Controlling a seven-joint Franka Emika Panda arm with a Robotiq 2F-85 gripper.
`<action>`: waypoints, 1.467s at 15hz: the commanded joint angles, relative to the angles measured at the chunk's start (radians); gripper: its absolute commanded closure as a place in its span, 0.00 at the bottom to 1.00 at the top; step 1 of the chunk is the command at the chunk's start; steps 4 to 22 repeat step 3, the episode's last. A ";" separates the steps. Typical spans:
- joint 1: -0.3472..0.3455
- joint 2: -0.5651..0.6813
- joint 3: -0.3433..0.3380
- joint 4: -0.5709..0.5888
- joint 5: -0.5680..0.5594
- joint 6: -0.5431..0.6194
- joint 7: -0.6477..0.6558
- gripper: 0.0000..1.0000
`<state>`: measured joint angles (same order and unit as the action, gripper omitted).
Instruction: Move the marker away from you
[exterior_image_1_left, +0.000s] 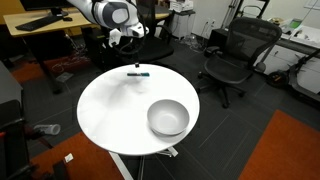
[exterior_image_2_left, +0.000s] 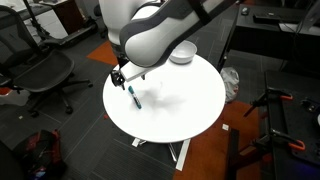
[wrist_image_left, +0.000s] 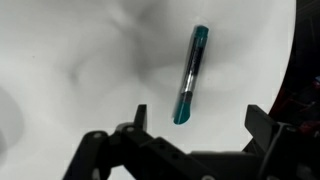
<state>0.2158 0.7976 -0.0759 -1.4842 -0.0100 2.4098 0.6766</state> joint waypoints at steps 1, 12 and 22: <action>-0.001 -0.009 0.000 -0.009 0.009 -0.002 -0.017 0.00; -0.007 -0.022 0.005 -0.024 0.011 -0.002 -0.028 0.00; -0.007 -0.022 0.005 -0.024 0.011 -0.002 -0.028 0.00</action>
